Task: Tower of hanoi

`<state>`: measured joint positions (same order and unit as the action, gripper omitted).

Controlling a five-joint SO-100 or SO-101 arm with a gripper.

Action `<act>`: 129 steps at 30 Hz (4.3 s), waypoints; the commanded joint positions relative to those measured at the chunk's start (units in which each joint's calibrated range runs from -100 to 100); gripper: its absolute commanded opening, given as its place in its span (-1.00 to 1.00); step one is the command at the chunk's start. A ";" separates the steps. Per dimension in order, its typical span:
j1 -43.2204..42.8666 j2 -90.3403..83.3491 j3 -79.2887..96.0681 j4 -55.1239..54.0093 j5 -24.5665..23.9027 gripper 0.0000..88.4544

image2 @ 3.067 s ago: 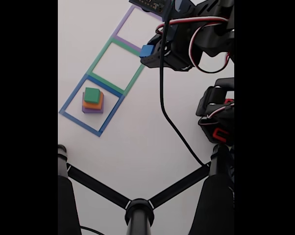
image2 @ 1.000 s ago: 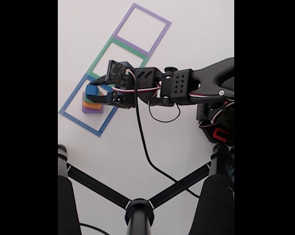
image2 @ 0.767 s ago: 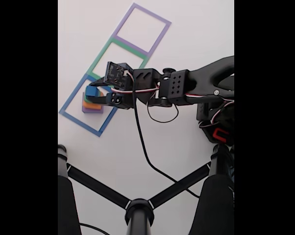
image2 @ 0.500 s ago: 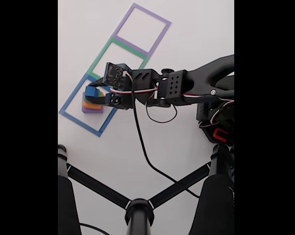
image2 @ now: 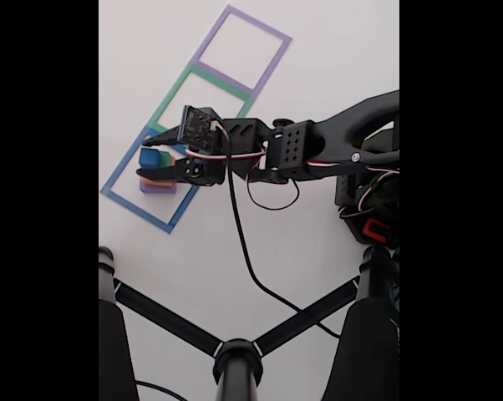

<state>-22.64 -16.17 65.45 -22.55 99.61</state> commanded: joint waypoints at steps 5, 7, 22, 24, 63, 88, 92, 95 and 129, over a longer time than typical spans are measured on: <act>-0.20 -0.98 -2.07 -2.26 0.39 -0.59; -0.12 -1.54 -2.16 -2.26 0.39 -0.59; 1.55 -17.73 -15.33 35.22 0.39 -0.80; 1.71 -20.45 -19.61 45.26 0.39 -0.90; 9.10 -32.15 -47.05 95.28 -13.39 -0.99; 14.59 -65.80 0.29 76.66 -124.05 -1.00; 18.33 -70.05 7.02 74.80 -136.00 -1.00; 21.07 -71.97 10.29 74.80 -142.07 -1.00; 21.45 -83.75 34.55 71.72 -192.99 -1.00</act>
<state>-1.11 -99.16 99.22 48.72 -89.56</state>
